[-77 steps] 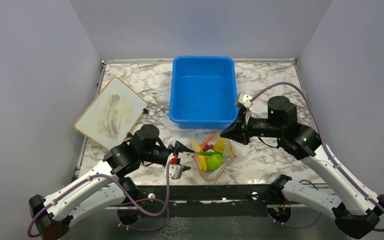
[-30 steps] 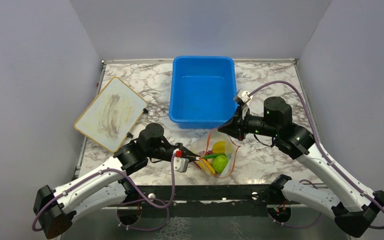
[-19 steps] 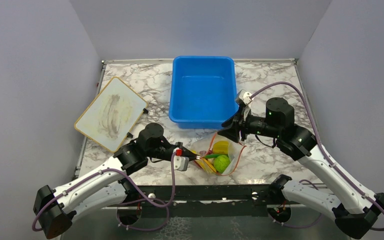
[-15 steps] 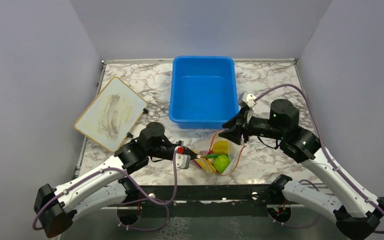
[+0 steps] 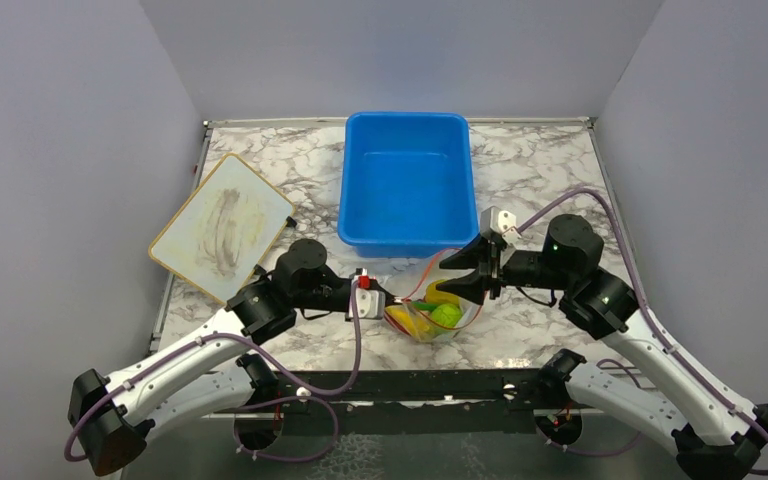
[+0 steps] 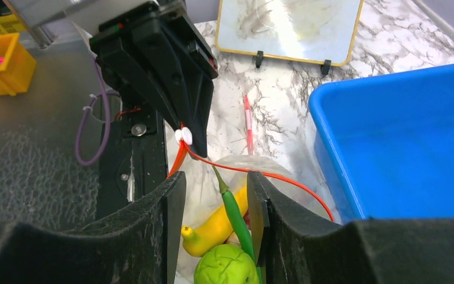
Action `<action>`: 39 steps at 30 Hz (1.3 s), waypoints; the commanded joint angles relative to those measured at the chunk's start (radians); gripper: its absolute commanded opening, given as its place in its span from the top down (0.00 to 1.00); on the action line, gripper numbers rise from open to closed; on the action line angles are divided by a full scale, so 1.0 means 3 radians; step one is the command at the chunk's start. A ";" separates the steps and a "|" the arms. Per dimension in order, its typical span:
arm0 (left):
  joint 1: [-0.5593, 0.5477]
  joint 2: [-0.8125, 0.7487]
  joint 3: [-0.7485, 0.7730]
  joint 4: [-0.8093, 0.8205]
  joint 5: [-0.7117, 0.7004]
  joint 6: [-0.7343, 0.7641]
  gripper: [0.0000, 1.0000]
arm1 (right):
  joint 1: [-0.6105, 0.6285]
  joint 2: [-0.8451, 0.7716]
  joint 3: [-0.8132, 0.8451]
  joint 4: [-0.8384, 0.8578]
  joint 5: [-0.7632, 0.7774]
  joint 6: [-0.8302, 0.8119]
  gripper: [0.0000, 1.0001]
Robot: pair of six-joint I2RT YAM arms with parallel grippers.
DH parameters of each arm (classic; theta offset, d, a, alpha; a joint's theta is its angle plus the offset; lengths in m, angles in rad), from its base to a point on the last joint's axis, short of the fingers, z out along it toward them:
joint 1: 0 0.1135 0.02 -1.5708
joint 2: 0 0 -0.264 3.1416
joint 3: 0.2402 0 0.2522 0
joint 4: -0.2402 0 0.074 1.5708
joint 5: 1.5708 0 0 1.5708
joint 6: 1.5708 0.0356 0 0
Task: Place the food in the zip-top bag and seal the zipper
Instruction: Zip the zipper food storage bag at the center of the board.
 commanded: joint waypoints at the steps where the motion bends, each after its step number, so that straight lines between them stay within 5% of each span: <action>1: 0.0010 -0.0031 0.0169 0.0159 -0.0130 -0.0247 1.00 | 0.0020 0.0006 -0.0092 0.0270 -0.0082 -0.0210 0.54; 34: 0.0010 0.0299 0.0482 0.0063 0.0095 -0.0372 1.00 | 0.0811 0.0532 -0.0150 0.0652 0.0625 -0.0401 0.68; 39: 0.0011 0.0303 0.0496 0.0016 0.0098 -0.0348 1.00 | 0.0831 0.0512 -0.0163 0.0599 0.0684 -0.0455 0.81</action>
